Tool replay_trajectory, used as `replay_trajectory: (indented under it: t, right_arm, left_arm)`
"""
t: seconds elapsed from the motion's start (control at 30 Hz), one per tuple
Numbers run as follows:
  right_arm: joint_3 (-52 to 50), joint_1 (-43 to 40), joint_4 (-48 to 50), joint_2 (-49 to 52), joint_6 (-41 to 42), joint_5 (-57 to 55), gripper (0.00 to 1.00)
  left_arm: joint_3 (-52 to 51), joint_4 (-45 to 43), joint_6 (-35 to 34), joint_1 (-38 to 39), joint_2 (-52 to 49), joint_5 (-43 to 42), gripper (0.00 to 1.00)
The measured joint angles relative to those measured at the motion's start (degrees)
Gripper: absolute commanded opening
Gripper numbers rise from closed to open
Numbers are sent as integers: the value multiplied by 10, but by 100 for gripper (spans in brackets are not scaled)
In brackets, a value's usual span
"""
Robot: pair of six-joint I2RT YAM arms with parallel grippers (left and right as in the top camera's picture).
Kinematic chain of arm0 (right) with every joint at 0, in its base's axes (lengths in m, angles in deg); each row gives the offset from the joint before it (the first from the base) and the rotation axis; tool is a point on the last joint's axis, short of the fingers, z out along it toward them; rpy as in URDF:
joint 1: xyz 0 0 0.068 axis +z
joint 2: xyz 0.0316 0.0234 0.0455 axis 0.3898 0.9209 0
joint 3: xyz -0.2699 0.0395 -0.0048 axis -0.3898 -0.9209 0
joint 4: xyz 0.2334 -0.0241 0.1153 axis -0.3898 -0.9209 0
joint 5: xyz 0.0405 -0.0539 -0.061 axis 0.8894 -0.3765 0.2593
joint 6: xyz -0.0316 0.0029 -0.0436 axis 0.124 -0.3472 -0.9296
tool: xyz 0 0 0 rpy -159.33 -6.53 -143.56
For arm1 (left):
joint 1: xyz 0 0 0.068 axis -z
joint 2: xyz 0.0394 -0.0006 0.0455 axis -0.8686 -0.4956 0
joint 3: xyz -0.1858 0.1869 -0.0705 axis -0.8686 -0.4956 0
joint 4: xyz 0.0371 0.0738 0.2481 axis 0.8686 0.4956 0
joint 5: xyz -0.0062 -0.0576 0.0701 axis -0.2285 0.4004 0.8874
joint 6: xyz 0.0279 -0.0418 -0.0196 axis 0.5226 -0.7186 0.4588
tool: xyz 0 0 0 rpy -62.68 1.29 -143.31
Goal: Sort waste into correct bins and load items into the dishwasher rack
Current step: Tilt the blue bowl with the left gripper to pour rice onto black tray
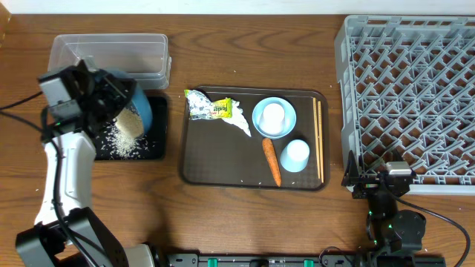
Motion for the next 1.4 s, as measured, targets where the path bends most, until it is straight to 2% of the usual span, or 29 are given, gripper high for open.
replay_trajectory:
  t: [0.23, 0.37, 0.53, 0.87, 1.4]
  right_arm:
    - [0, 0, 0, 0, 0, 0, 99]
    - [0, 0, 0, 0, 0, 0, 99]
    - [0, 0, 0, 0, 0, 0, 99]
    - [0, 0, 0, 0, 0, 0, 99]
    - [0, 0, 0, 0, 0, 0, 99]
  left_arm:
    - [0, 0, -28, -59, 0, -79, 6]
    - [0, -6, -68, -92, 0, -124, 6]
    - [0, -59, -114, -136, 0, -191, 6]
    - [0, -78, -170, -175, 0, -289, 6]
    - [0, -34, -127, -186, 0, -342, 6]
